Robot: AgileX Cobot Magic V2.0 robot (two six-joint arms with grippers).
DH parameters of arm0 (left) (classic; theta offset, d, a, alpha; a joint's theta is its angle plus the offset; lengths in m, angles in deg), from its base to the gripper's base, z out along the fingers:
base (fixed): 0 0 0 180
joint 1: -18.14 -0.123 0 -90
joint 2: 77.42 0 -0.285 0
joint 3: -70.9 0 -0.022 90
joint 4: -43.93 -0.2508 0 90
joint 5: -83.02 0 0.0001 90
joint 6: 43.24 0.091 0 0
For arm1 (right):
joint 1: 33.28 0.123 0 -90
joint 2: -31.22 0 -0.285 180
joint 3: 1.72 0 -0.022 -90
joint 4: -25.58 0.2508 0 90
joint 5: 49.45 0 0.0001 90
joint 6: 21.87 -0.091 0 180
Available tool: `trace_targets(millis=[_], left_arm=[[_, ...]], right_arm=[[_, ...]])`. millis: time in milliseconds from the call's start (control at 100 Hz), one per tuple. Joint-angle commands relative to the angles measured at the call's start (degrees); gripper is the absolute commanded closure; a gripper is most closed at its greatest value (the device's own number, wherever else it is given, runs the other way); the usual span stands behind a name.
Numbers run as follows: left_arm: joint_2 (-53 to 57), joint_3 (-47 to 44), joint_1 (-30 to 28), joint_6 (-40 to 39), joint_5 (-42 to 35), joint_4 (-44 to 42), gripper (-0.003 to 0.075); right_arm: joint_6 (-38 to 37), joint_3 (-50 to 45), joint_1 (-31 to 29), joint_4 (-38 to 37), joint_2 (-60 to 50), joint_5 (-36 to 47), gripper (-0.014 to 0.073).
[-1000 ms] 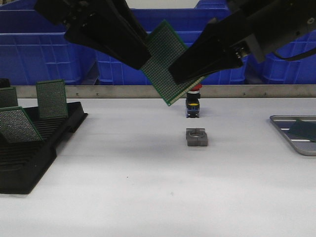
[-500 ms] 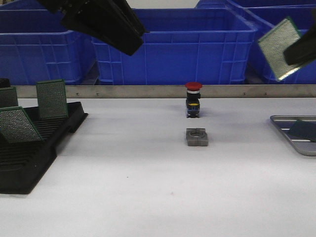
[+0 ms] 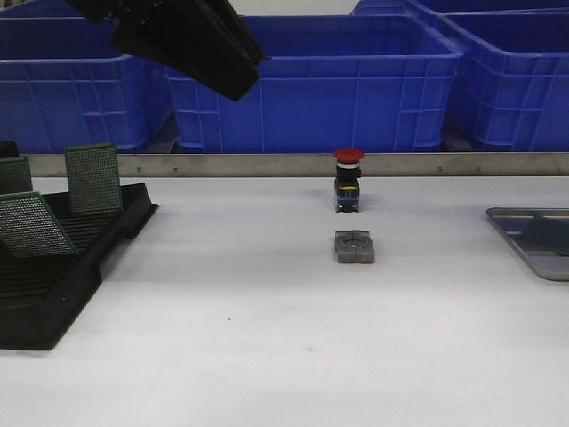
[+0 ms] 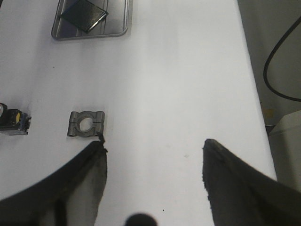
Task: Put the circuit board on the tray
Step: 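Lower the second board onto the tray beside the first and open the right gripper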
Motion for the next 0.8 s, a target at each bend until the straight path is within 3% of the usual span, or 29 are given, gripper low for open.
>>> trace_targets(millis=[0,250,350,540,640,790], left_arm=[[2.17,1.85,-0.2,-0.75,-0.01,3.11,0.03],[2.17,1.85,-0.2,-0.75,-0.01,3.11,0.03],[2.17,1.85,-0.2,-0.75,-0.01,3.11,0.03],[2.17,1.85,-0.2,-0.75,0.55,3.11,0.03],[2.17,1.85,-0.2,-0.75,0.92,3.11,0.03],[2.17,1.85,-0.2,-0.75,0.96,3.11,0.03]], right_arm=[[-0.08,1.1,-0.36,2.86,0.08,1.43,0.0659],[-0.08,1.33,-0.36,5.49,4.41,2.84,0.0643],[-0.08,1.33,-0.36,5.87,4.48,2.79,0.0522],[-0.08,1.33,-0.36,6.11,4.48,2.85,0.0161],[-0.08,1.33,-0.36,6.11,4.4,3.46,0.0095],[-0.08,1.33,-0.36,6.11,2.99,4.57,0.0094]])
